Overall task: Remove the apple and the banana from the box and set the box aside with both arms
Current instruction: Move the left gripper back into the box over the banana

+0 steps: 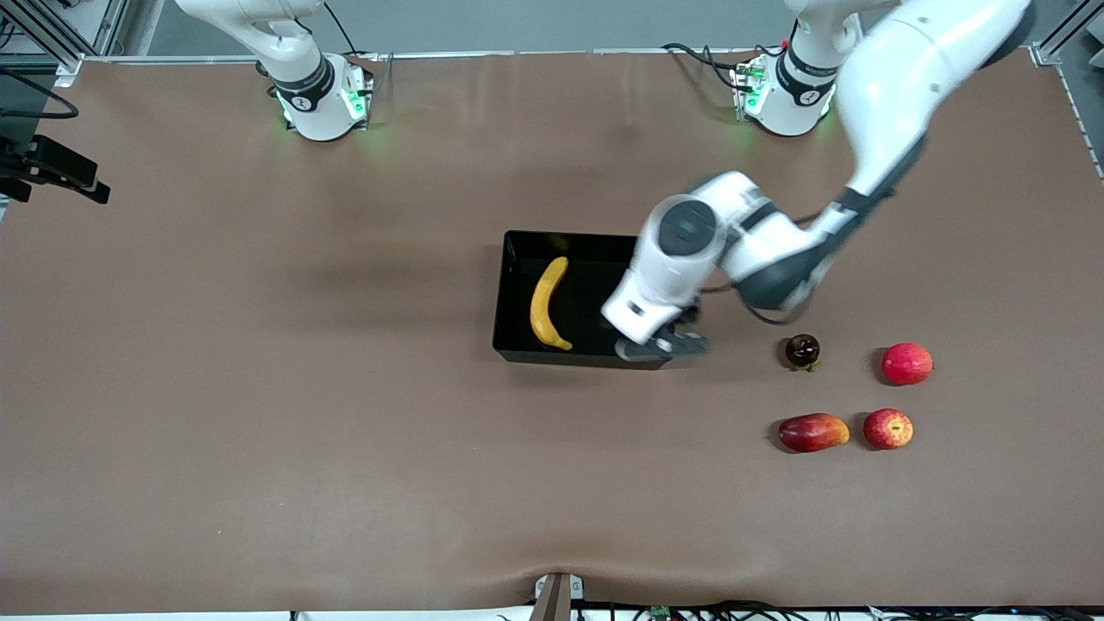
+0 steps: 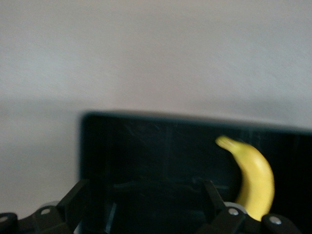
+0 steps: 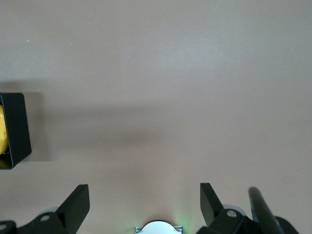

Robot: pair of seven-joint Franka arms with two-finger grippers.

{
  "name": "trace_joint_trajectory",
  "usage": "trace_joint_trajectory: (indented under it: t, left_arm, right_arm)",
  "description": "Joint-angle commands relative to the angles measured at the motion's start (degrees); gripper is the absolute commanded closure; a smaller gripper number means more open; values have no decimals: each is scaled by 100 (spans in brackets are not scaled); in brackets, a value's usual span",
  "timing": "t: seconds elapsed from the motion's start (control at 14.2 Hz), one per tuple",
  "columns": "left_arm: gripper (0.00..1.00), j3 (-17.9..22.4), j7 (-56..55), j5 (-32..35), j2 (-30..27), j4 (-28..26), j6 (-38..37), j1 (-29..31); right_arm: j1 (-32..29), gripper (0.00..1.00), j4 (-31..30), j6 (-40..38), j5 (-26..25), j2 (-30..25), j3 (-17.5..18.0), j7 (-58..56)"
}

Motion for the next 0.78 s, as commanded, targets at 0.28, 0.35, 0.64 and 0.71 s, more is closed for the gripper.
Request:
trace_joint_trajectory:
  t: [0.28, 0.35, 0.64, 0.71]
  left_arm:
    - [0, 1171, -142, 0, 365, 200, 506, -1635]
    - [0, 1313, -142, 0, 444, 200, 786, -1785]
    - [0, 1455, -142, 9, 726, 209, 1545, -2067]
    - [0, 1464, -142, 17, 779, 209, 1571, -2085]
  right_arm:
    - [-117, 0, -36, -27, 114, -55, 53, -28]
    - [-117, 0, -36, -27, 114, -46, 53, -28]
    - [-126, 0, -36, -27, 114, -55, 44, -28]
    - [-126, 0, -36, -27, 114, -55, 53, -28]
